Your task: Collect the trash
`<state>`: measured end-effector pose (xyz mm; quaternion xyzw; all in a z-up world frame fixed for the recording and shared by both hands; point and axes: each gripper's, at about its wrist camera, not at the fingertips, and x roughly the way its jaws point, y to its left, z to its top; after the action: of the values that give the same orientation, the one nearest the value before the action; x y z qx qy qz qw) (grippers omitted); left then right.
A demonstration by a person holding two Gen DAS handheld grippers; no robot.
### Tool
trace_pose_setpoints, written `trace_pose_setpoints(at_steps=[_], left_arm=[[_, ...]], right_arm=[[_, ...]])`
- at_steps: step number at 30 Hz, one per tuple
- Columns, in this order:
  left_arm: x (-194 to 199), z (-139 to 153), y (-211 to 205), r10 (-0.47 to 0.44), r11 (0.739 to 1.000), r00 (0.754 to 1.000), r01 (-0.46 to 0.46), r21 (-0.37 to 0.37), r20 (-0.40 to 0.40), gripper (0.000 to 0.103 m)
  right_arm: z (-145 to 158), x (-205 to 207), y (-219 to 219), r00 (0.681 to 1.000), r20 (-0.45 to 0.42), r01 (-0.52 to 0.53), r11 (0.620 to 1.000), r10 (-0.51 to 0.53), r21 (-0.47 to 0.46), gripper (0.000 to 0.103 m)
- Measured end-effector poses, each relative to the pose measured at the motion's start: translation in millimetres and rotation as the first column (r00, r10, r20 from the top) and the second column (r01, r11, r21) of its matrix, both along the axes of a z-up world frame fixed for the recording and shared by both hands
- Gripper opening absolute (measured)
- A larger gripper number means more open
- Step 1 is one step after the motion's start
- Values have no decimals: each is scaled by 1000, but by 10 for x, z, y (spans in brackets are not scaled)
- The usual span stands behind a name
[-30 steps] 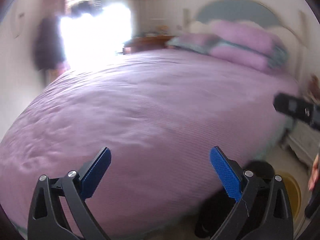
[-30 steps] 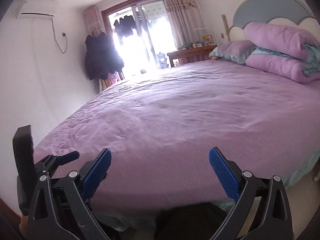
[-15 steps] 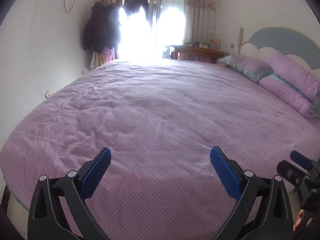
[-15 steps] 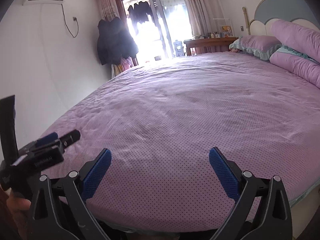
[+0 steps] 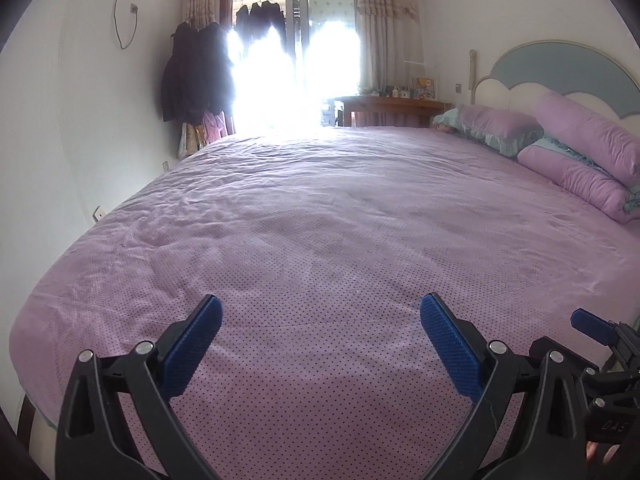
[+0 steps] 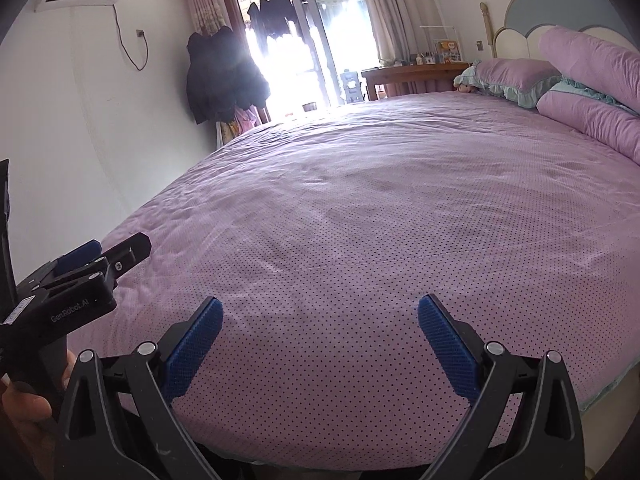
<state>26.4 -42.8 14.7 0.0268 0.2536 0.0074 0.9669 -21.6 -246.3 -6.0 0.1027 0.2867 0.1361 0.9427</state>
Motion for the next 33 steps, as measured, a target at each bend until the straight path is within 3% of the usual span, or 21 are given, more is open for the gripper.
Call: trace_pose_setpoints(at_steps=[25, 33], left_arm=[[170, -112, 154, -1, 999, 1000, 0, -54, -13, 99], [437, -251, 354, 33, 994, 993, -45, -104, -113, 99]], right_arm=[[-110, 161, 128, 998, -48, -33, 999, 32, -14, 95], [-151, 244, 141, 998, -55, -32, 999, 31, -12, 95]])
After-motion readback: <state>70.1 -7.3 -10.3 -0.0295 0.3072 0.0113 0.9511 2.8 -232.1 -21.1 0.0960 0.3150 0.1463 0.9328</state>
